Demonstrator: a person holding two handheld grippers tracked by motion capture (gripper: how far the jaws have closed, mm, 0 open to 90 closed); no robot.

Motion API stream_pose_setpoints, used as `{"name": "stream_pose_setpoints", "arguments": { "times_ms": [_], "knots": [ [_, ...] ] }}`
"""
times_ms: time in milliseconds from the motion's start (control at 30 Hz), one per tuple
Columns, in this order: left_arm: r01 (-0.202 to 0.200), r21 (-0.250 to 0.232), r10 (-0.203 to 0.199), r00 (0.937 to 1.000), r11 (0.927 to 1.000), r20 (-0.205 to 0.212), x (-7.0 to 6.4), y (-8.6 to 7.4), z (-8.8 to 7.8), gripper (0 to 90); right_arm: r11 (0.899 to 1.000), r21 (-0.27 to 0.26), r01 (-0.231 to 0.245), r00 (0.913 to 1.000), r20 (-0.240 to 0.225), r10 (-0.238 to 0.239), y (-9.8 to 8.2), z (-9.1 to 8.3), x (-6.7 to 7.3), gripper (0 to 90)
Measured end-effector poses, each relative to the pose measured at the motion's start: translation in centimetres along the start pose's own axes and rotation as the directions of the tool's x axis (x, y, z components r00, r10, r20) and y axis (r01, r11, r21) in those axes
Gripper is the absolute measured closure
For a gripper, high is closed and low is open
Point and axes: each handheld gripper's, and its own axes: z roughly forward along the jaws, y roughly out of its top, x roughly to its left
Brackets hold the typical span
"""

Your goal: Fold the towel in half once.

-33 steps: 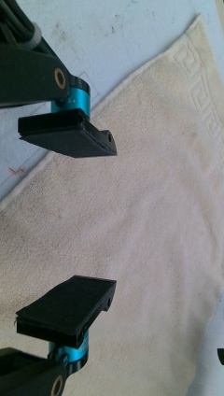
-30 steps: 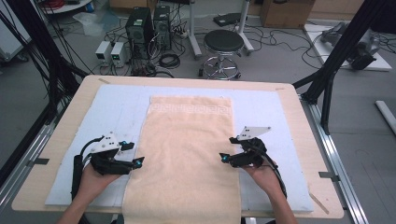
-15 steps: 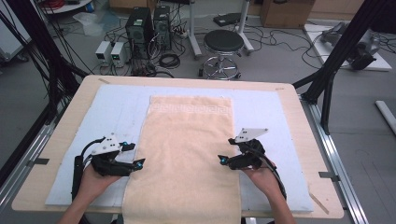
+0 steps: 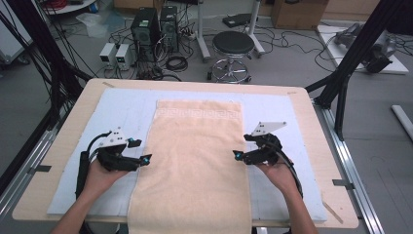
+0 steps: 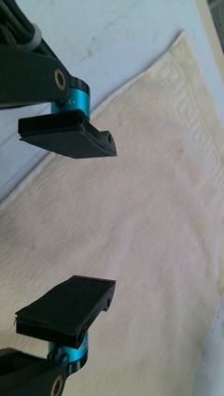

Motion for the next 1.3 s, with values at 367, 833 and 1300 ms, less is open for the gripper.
{"name": "stream_pose_setpoints", "arguments": {
  "times_ms": [367,833,1300],
  "knots": [
    [0.071,0.011,-0.071,0.9973,0.9974,-0.022,5.1,3.9,3.1,32.6,1.000,0.023,0.012,0.9995,0.030,-0.013,4.5,0.7,-4.2,24.3],
    [0.106,0.123,-0.093,0.9898,0.9867,-0.108,7.1,2.1,8.4,41.4,0.985,0.141,-0.097,0.9948,0.044,0.092,2.4,6.7,-7.3,36.8],
    [0.073,0.187,-0.047,0.9889,0.9797,-0.141,6.2,1.6,10.1,69.7,0.971,0.195,-0.141,0.9882,0.087,0.126,1.4,8.0,-7.4,70.8]
  ]
}}
